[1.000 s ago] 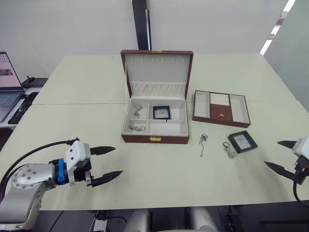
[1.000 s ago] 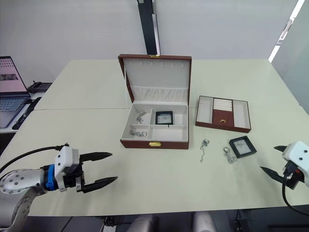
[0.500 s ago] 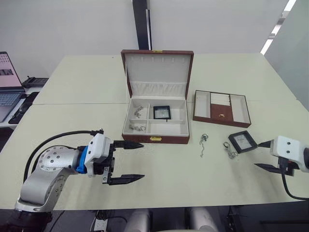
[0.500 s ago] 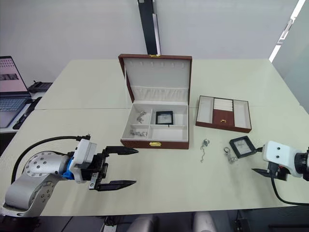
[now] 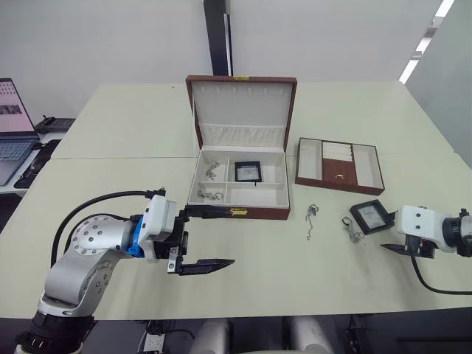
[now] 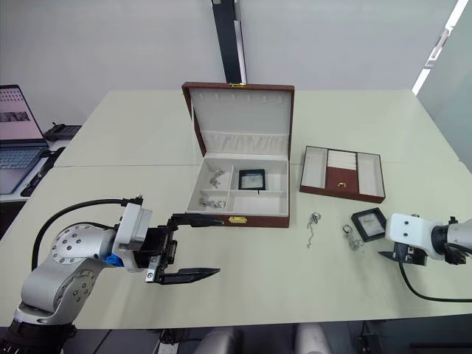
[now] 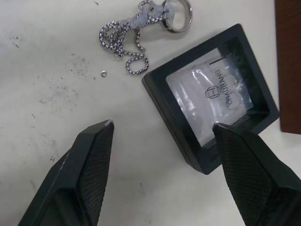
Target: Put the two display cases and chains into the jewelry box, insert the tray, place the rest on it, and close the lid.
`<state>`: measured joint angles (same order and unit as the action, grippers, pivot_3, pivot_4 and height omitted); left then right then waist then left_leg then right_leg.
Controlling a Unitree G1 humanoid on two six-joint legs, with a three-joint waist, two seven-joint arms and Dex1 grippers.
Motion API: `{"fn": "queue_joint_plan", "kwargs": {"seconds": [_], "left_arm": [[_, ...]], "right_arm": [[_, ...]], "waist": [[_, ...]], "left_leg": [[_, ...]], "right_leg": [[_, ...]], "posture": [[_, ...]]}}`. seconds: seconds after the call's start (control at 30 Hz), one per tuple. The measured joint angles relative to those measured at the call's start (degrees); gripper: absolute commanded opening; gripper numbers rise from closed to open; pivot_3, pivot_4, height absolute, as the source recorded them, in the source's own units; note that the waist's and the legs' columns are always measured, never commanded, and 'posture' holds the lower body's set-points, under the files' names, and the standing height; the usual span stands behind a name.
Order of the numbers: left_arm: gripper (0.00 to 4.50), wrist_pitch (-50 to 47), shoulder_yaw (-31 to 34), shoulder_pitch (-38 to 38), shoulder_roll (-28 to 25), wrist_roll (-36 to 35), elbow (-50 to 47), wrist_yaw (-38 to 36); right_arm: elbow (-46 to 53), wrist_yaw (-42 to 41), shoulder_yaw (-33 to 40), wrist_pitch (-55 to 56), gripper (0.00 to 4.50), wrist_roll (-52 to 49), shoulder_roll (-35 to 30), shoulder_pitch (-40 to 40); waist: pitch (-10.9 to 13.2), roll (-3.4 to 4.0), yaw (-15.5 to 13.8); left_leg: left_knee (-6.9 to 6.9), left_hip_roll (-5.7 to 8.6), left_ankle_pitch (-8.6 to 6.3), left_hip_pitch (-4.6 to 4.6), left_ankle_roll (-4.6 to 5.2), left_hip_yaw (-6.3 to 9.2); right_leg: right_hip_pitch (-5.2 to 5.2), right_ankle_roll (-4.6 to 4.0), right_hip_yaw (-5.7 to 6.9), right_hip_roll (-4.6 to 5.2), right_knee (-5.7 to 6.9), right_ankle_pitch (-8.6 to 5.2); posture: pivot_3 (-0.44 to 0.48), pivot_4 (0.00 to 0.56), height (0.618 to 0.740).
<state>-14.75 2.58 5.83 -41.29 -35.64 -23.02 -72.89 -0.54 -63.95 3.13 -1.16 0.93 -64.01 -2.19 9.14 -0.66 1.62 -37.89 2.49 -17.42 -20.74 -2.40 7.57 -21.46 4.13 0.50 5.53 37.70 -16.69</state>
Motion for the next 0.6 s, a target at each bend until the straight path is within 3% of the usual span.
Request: {"fn": "queue_joint_plan", "kwargs": {"seconds": [0.1, 0.47, 0.53, 0.6], "left_arm": [[4.5, 0.0, -0.5, 1.0, 0.0, 0.0, 0.0, 0.0], [4.5, -0.1, -1.1, 2.5, 0.1, 0.0, 0.0, 0.9], [4.5, -0.1, -1.1, 3.0, 0.1, 0.0, 0.0, 0.9], [4.5, -0.1, -1.1, 3.6, 0.0, 0.0, 0.1, 0.9]], "right_arm": [[-1.1, 0.4, -0.7, 0.9, 3.15, 0.1, 0.5, -1.0], [-3.6, 1.4, -1.5, 4.2, 0.32, 0.1, 1.1, -1.9], [-3.6, 1.3, -1.5, 4.5, 0.05, 0.1, 1.1, -2.0], [-3.7, 0.7, -1.5, 4.5, 0.05, 0.0, 1.1, -2.2]], "waist": [[0.0, 0.01, 0.0], [0.0, 0.0, 0.0], [0.0, -0.01, 0.0], [0.0, -0.01, 0.0]], "left_leg": [[0.0, 0.01, 0.0, 0.0, -0.01, 0.0], [0.0, 0.01, 0.01, 0.0, -0.02, 0.01], [0.0, 0.01, 0.01, 0.01, -0.02, 0.01], [0.0, 0.01, 0.01, 0.02, -0.02, 0.0]], "right_leg": [[0.0, 0.0, 0.0, 0.0, 0.0, 0.0], [0.0, 0.0, 0.01, 0.0, 0.0, 0.0], [0.02, 0.0, 0.01, -0.02, 0.0, 0.0], [0.02, 0.0, 0.01, -0.02, 0.0, 0.0]], "posture": [[0.0, 0.15, 0.74], [0.0, 0.15, 0.74], [0.0, 0.15, 0.74], [0.0, 0.15, 0.74]]}}
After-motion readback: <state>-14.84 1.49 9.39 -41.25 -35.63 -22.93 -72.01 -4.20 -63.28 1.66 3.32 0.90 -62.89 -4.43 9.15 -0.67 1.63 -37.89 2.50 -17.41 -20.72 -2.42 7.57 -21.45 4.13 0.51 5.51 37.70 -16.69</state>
